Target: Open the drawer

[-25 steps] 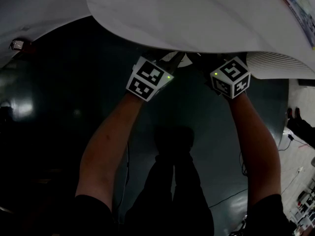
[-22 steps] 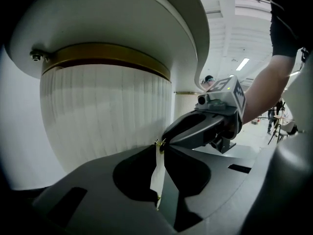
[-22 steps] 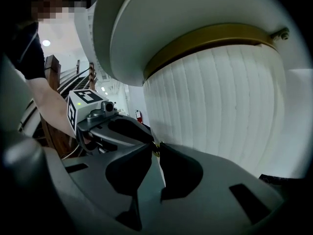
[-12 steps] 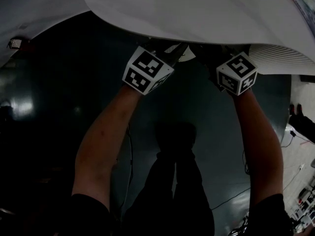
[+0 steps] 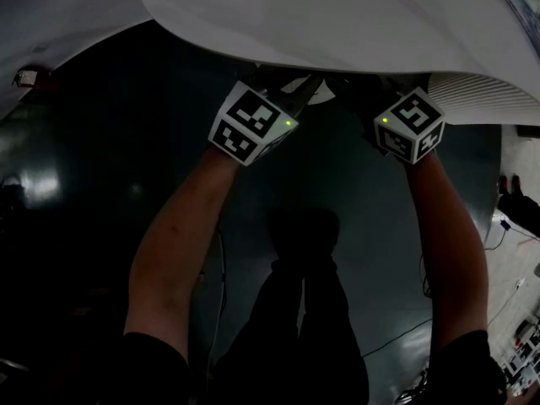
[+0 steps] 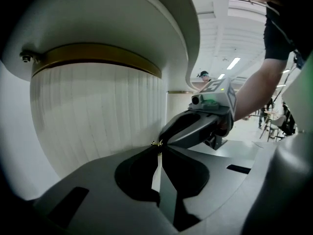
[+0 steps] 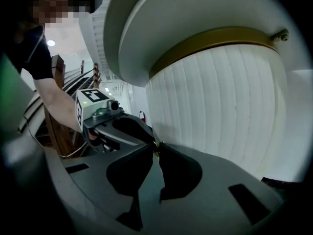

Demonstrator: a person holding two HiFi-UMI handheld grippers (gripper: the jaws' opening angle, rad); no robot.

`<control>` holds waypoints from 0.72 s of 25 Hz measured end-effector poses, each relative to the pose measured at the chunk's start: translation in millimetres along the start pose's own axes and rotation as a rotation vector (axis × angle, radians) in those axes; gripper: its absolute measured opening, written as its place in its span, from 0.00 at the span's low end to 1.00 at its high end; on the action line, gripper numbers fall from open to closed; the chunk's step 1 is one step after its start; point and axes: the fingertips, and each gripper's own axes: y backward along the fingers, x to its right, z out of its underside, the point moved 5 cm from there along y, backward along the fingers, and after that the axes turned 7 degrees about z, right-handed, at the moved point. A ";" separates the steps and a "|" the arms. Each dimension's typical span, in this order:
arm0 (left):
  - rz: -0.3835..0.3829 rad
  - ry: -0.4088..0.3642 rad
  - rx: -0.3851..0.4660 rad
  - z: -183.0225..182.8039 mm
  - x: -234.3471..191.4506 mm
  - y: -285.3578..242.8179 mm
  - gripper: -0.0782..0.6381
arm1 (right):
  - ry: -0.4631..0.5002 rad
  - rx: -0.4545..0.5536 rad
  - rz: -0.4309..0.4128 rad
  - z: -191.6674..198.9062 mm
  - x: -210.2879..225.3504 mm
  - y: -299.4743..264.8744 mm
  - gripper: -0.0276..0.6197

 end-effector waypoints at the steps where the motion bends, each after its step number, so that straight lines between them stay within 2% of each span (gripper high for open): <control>1: 0.026 -0.016 -0.002 1.5 4.9 3.3 0.16 | 0.013 -0.006 -0.026 1.3 -6.0 2.4 0.11; 3: 0.070 -0.048 -0.007 4.7 17.0 8.5 0.16 | 0.034 -0.009 -0.062 4.3 -18.0 9.4 0.11; 5: 0.088 -0.057 -0.003 6.1 24.8 9.2 0.16 | -0.002 0.018 -0.073 5.6 -23.9 14.9 0.11; 9: 0.060 0.013 0.035 8.3 27.7 10.5 0.16 | -0.066 0.042 -0.060 7.8 -25.1 16.8 0.11; 12: 0.049 0.033 0.033 8.3 28.1 10.0 0.16 | -0.068 0.023 -0.053 8.5 -23.6 17.1 0.11; 15: 0.045 0.034 0.011 9.9 32.8 8.9 0.16 | -0.032 -0.010 -0.032 12.2 -24.7 20.8 0.11; 18: 0.026 0.036 -0.003 10.4 43.0 8.1 0.16 | -0.069 -0.015 0.038 26.9 -25.4 39.0 0.11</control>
